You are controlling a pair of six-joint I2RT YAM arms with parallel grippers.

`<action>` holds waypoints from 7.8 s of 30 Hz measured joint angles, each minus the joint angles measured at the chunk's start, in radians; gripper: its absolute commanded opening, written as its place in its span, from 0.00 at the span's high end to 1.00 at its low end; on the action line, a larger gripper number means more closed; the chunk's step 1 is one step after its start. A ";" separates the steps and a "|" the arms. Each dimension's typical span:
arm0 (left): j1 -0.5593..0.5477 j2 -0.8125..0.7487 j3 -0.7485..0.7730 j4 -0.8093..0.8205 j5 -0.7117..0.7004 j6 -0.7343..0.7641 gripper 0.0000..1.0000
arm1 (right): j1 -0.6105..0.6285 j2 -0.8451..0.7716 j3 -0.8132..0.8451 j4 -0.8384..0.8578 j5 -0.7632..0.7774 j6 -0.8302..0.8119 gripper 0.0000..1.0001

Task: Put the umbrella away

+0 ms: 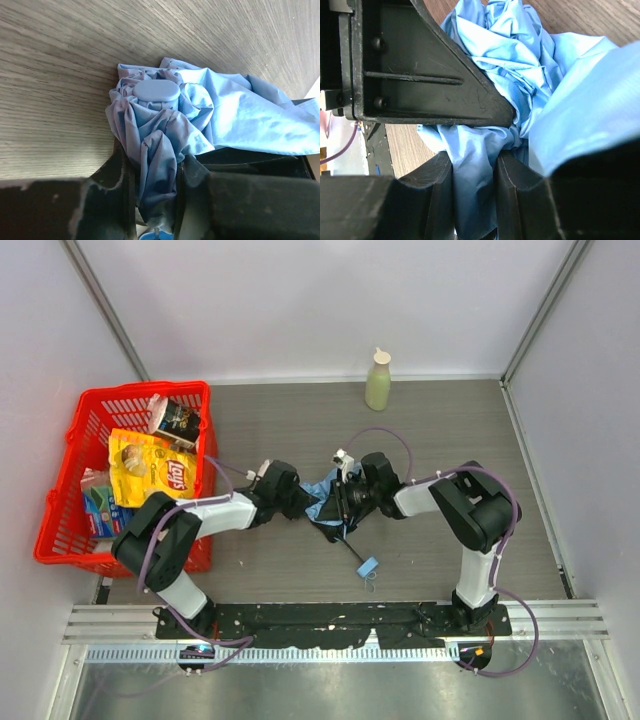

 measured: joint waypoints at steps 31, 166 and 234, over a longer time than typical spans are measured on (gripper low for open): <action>0.015 0.059 0.124 -0.204 0.106 -0.010 1.00 | 0.528 -0.269 0.047 -0.487 1.203 -0.282 0.20; -0.031 -0.092 -0.090 0.013 -0.053 -0.140 1.00 | 0.661 -0.568 0.095 -1.094 1.495 0.311 0.22; -0.011 -0.059 -0.153 0.189 0.009 -0.055 1.00 | 0.020 0.005 0.026 -0.049 0.033 -0.047 0.86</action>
